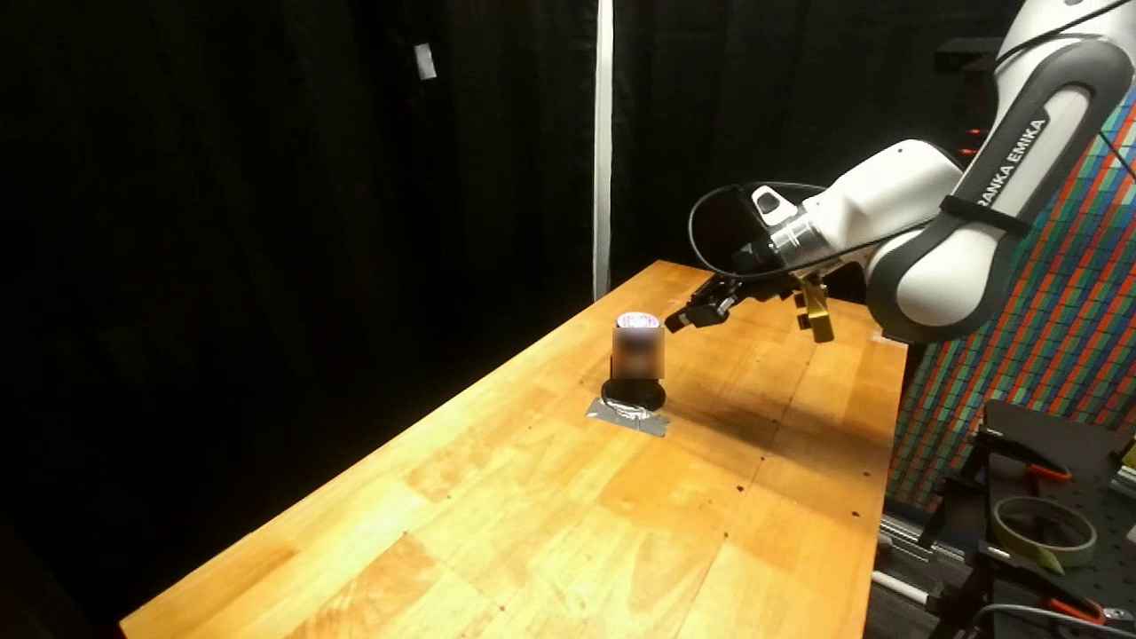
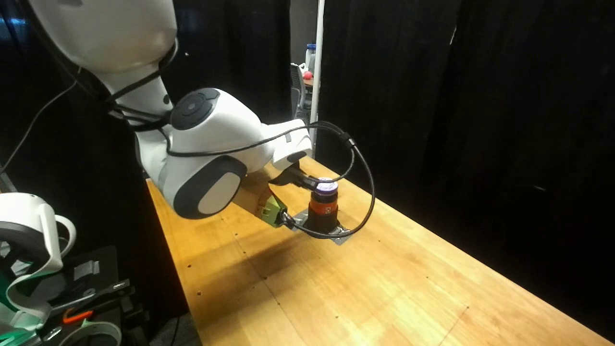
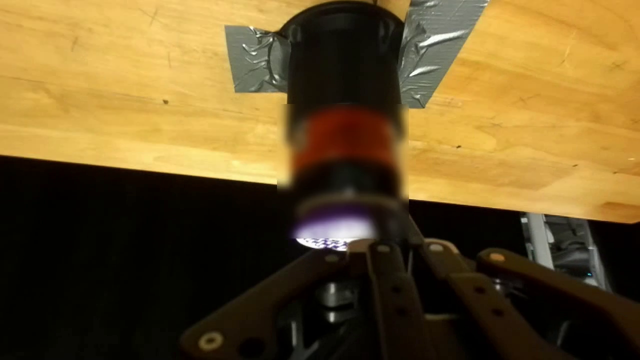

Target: Put the rubber band on the jar.

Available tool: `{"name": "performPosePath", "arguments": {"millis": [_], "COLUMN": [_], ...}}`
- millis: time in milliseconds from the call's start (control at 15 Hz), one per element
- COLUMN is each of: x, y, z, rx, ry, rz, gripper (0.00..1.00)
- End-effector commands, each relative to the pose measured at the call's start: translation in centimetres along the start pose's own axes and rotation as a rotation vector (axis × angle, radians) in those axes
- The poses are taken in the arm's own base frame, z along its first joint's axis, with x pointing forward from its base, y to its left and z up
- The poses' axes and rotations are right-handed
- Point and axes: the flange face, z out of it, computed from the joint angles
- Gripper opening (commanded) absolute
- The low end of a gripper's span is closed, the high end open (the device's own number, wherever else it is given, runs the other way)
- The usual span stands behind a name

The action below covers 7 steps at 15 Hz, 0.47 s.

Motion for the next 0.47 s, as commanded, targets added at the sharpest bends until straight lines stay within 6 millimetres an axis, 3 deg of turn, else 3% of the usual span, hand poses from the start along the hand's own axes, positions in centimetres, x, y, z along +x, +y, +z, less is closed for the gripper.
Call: {"name": "performPosePath", "arguments": {"millis": [0, 133, 200, 400], "x": [-1.9, -2.7, -3.1, -4.4], "y": [0.8, 1.3, 1.8, 1.9], "z": [-1.6, -1.9, -2.0, -2.1], "rx": [0.019, 0.048, 0.06, 0.076], "ry": [0.103, 0.085, 0.038, -0.197], "rz": [-0.035, -0.032, -0.023, 0.013], "gripper": [0.07, 0.07, 0.32, 0.4]}}
